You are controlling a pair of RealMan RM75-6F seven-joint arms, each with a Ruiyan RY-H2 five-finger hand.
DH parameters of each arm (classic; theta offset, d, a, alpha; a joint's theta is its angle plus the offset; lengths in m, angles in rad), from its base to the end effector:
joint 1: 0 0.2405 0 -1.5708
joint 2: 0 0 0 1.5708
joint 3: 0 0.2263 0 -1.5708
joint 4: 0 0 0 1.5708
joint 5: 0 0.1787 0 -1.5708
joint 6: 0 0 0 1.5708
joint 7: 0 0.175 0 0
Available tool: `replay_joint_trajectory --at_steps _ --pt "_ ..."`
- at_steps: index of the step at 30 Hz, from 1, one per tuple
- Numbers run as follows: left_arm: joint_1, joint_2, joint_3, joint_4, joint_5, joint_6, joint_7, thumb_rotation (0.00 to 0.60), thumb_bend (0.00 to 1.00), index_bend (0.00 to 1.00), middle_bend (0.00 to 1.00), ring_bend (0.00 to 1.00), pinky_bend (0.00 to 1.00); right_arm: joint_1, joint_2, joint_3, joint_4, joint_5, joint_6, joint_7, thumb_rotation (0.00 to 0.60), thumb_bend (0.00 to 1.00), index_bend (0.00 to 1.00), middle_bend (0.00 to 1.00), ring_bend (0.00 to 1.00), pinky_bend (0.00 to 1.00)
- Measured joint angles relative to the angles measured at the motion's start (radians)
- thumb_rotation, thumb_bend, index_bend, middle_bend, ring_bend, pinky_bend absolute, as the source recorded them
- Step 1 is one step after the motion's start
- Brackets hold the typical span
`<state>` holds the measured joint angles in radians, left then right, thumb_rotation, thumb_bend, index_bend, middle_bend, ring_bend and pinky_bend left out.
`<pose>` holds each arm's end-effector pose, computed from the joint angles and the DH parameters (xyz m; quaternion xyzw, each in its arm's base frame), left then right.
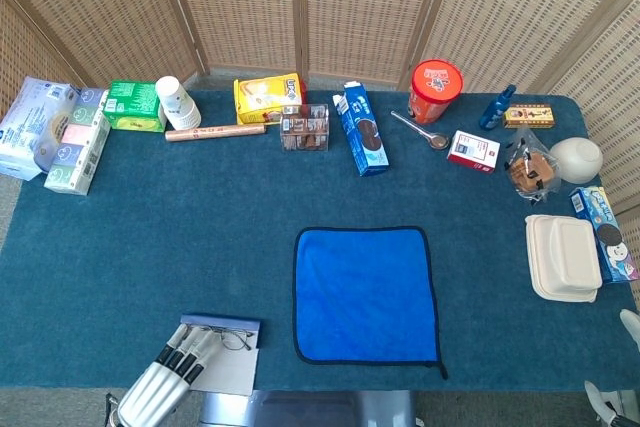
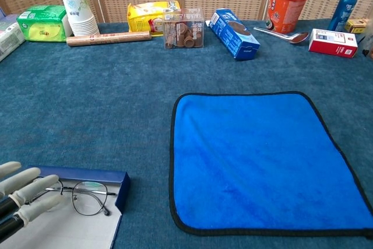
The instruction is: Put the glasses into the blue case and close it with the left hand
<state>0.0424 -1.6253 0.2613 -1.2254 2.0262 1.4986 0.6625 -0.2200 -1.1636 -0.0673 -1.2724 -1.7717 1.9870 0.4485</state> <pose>-0.2094 0.0894 -0.0106 -0.8306 -0.1393 -0.3019 0.4467 -0.2839 -0.0891 0.2178 0.5488 -0.3635 0.5160 0.5481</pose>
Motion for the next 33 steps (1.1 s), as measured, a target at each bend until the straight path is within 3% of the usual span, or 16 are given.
replay_joint_trajectory --at_steps 14,20,33 --pt "-0.02 0.017 -0.034 -0.077 -0.024 -0.002 -0.016 0.46 0.26 0.0 0.0 0.0 0.02 -0.01 -0.001 0.001 0.001 0.009 0.0 0.005 0.341 0.33 0.04 0.13 0.0 0.12" --pt "-0.045 0.023 -0.06 -0.126 -0.045 -0.035 -0.005 0.461 0.26 0.07 0.0 0.0 0.02 -0.016 -0.004 0.002 0.007 0.014 0.001 0.02 0.341 0.33 0.04 0.13 0.0 0.12" --pt "-0.071 0.031 -0.11 -0.208 -0.136 -0.105 0.026 0.463 0.26 0.05 0.0 0.0 0.02 -0.017 -0.001 0.007 0.007 0.021 -0.005 0.038 0.343 0.33 0.04 0.13 0.0 0.12"
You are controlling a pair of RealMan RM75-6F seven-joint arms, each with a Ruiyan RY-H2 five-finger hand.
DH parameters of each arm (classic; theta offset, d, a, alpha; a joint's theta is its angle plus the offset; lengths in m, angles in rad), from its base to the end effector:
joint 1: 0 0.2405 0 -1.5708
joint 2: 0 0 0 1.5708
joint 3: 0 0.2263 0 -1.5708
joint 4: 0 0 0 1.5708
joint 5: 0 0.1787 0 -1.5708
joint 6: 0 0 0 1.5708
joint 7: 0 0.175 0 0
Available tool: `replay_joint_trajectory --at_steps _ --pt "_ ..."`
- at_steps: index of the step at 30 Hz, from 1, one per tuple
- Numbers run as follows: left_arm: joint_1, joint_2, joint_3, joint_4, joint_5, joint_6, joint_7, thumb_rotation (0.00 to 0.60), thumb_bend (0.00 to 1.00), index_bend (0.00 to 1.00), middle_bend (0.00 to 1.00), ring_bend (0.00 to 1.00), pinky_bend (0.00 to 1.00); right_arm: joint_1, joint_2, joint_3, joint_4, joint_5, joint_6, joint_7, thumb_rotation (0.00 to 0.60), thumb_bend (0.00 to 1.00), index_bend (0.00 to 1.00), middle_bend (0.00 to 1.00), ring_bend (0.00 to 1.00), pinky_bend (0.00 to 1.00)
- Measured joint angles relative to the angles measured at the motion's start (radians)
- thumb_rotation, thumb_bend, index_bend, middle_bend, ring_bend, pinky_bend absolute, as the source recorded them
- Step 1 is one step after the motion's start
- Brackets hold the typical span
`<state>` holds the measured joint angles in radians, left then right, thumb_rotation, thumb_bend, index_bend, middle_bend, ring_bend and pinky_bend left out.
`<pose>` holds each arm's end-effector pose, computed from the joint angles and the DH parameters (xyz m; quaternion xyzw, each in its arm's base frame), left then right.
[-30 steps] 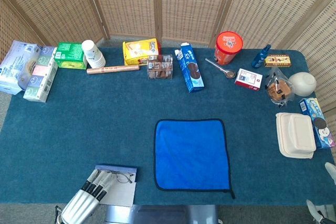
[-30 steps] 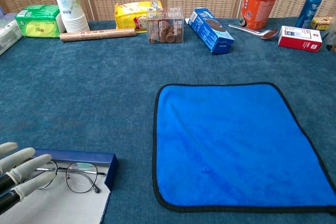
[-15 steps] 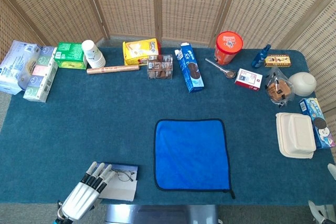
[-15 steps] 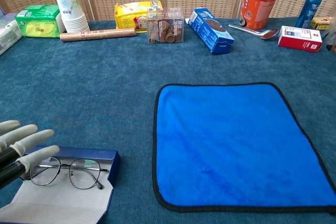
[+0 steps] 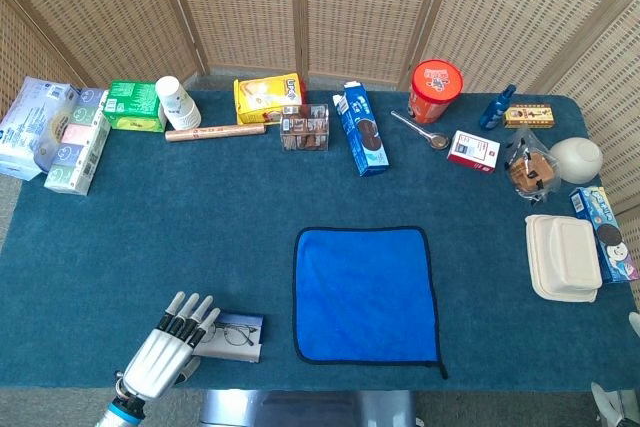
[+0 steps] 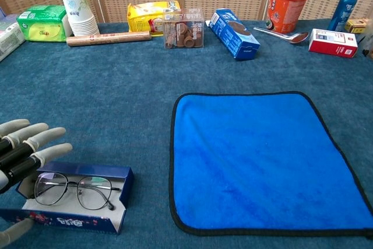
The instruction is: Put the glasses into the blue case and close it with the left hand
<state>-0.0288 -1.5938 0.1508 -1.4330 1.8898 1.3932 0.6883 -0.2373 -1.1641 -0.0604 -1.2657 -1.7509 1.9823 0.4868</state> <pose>-0.1923 0.1350 -0.0013 -0.7981 -0.1933 -0.3130 0.4771 -0.2889 -0.0852 0.2204 0.5349 -0.3759 0.5168 0.5527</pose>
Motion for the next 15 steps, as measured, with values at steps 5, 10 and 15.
replay_joint_trajectory --at_steps 5,10,15 --pt "-0.013 0.001 -0.019 -0.023 -0.035 -0.028 0.01 0.459 0.26 0.05 0.0 0.0 0.02 0.0 0.002 0.002 -0.003 0.001 -0.002 0.002 0.341 0.33 0.04 0.13 0.0 0.12" --pt "-0.025 0.002 -0.022 -0.037 -0.056 -0.053 0.027 0.467 0.26 0.08 0.0 0.0 0.02 -0.002 0.005 0.003 -0.005 0.004 -0.001 0.005 0.341 0.33 0.04 0.13 0.0 0.12" --pt "-0.03 0.004 -0.013 -0.036 -0.054 -0.053 0.027 0.462 0.26 0.19 0.0 0.0 0.02 -0.002 0.004 0.005 -0.002 0.005 -0.003 0.008 0.342 0.33 0.04 0.13 0.0 0.12"
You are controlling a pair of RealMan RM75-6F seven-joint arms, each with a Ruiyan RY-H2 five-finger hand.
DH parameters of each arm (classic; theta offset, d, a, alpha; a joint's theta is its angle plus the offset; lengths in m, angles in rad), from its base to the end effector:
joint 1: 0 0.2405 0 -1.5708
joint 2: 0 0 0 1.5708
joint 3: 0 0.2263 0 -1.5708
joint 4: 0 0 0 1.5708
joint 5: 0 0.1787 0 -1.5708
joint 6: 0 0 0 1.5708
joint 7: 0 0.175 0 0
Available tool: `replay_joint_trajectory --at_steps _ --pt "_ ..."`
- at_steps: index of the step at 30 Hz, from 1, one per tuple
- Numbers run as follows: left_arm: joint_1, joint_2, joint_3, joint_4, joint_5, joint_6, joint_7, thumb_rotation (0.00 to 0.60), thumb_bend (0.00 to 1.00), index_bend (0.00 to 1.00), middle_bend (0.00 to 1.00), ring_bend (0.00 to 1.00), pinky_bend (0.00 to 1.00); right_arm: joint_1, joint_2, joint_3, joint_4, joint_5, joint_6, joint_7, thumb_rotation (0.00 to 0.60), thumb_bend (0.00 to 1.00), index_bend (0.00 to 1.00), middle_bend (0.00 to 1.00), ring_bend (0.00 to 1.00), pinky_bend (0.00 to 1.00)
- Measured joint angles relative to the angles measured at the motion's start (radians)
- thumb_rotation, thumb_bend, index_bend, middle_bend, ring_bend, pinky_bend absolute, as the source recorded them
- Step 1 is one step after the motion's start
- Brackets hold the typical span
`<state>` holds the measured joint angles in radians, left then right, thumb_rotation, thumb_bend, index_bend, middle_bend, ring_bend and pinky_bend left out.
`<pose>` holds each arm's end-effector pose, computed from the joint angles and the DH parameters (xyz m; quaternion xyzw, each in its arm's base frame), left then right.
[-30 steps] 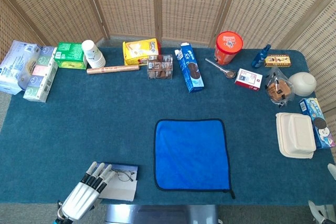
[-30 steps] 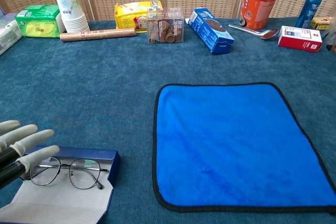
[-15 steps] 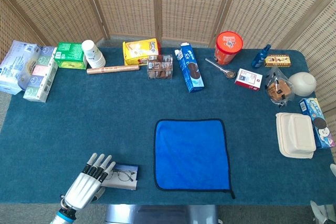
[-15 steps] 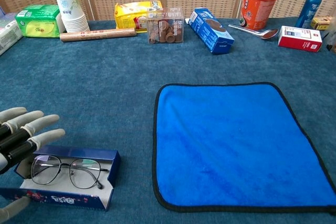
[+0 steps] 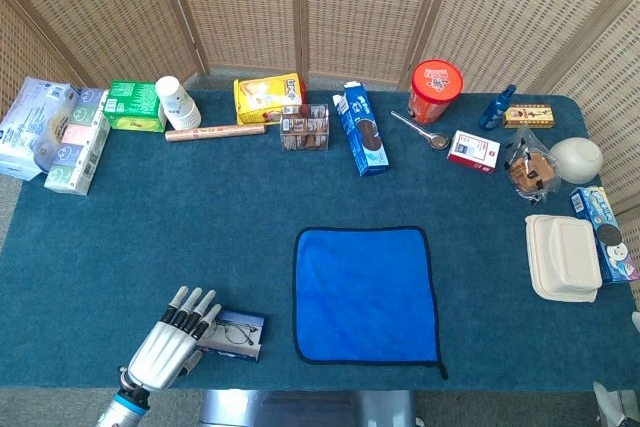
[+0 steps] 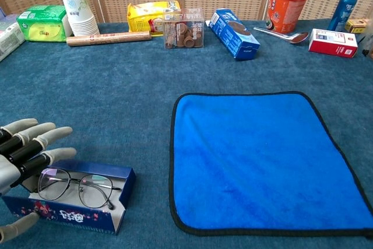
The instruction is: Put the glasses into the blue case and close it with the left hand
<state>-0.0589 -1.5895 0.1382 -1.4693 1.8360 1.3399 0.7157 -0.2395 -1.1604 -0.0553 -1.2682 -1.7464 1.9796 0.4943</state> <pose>-0.1913 0.1437 -0.0060 -0.8047 -0.2014 -0.2984 0.4721 -0.2896 -0.0854 0.2220 0.5319 -0.3772 0.5174 0.5541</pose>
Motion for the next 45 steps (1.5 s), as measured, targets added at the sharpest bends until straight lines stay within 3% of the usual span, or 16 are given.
replay_joint_trajectory --at_steps 6,27,35,45 --pt "-0.001 0.001 0.014 0.012 0.024 0.033 -0.032 0.458 0.26 0.35 0.01 0.0 0.02 0.0 -0.001 0.001 0.003 -0.001 0.001 0.005 0.34 0.33 0.04 0.13 0.0 0.12" --pt "-0.009 -0.015 0.041 0.062 0.072 0.079 -0.094 0.47 0.25 0.67 0.12 0.0 0.03 -0.005 -0.004 0.002 0.01 0.001 0.002 0.014 0.341 0.33 0.04 0.13 0.0 0.12" --pt "-0.013 -0.011 0.038 0.048 0.057 0.07 -0.107 0.475 0.27 0.7 0.19 0.0 0.07 -0.007 -0.005 0.002 0.013 0.002 0.002 0.021 0.342 0.33 0.04 0.13 0.0 0.13" --pt "-0.028 -0.007 0.01 0.025 0.048 0.083 -0.124 0.475 0.27 0.67 0.18 0.0 0.08 -0.011 -0.005 0.004 0.017 0.008 0.003 0.03 0.342 0.33 0.04 0.13 0.0 0.13"
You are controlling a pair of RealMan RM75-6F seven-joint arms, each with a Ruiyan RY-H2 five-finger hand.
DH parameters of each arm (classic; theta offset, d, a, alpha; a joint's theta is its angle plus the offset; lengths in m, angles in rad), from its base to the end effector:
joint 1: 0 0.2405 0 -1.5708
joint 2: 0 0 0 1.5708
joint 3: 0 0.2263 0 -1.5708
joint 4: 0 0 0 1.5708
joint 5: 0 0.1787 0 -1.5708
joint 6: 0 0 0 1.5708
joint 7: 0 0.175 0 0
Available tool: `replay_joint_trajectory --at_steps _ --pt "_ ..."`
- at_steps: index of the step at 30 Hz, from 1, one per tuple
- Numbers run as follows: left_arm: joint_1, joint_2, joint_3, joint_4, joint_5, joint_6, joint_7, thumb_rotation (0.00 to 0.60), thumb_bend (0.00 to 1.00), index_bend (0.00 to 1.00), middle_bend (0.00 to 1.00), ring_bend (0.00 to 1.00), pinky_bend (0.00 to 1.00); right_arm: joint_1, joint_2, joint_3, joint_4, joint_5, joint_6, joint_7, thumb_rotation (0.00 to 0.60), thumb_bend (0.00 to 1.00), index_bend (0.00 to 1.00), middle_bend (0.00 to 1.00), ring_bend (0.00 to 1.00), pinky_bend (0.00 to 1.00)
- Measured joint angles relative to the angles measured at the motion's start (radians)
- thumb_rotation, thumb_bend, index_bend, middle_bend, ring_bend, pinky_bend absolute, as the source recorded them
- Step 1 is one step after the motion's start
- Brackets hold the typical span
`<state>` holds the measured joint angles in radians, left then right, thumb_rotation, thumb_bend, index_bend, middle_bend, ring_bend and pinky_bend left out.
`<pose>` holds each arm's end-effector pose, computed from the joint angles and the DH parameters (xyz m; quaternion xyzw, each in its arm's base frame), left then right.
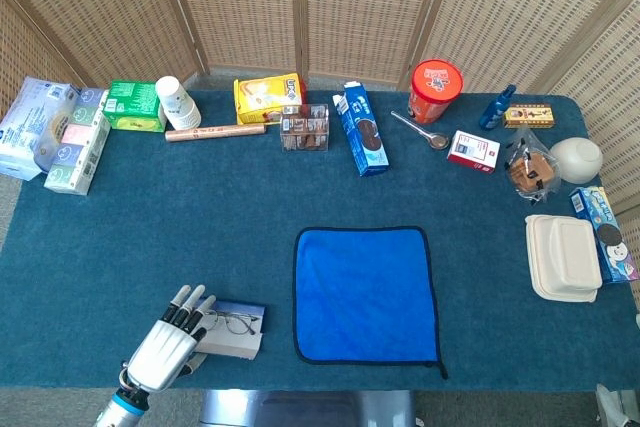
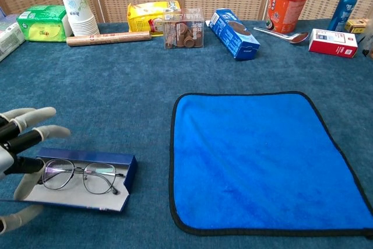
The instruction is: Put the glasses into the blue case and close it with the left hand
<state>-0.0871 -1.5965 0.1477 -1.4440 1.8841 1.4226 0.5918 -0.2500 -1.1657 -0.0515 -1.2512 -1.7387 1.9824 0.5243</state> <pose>-0.1810 0.1483 0.0039 -0.7826 -0.2113 -0.3606 0.4615 -0.2926 -0.0823 0.2232 0.5255 -0.3827 0.5201 0.5540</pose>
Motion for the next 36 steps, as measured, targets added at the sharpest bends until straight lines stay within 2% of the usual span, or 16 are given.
replay_joint_trajectory --at_steps 16,19,27,31,36 --pt "-0.046 -0.004 -0.096 -0.027 -0.092 -0.028 -0.005 0.484 0.26 0.59 0.15 0.0 0.08 -0.004 0.004 0.003 -0.005 0.003 0.004 0.003 0.341 0.33 0.04 0.13 0.0 0.13" --pt "-0.054 -0.009 -0.113 -0.021 -0.119 -0.035 -0.01 0.482 0.26 0.54 0.12 0.0 0.08 -0.004 0.005 0.004 -0.007 0.003 0.004 0.002 0.344 0.33 0.04 0.13 0.0 0.13" --pt "-0.073 -0.035 -0.149 0.01 -0.205 -0.08 0.012 0.479 0.26 0.31 0.02 0.0 0.06 -0.007 0.01 0.005 -0.011 0.004 0.009 0.008 0.34 0.33 0.04 0.13 0.0 0.13" --pt "-0.084 -0.05 -0.168 0.021 -0.252 -0.102 0.034 0.478 0.26 0.26 0.0 0.0 0.06 -0.009 0.012 0.005 -0.012 0.004 0.011 0.009 0.343 0.33 0.04 0.13 0.0 0.13" --pt "-0.099 -0.06 -0.19 0.03 -0.279 -0.103 0.038 0.482 0.26 0.26 0.0 0.0 0.06 -0.01 0.012 0.006 -0.012 0.007 0.01 0.01 0.341 0.33 0.04 0.13 0.0 0.13"
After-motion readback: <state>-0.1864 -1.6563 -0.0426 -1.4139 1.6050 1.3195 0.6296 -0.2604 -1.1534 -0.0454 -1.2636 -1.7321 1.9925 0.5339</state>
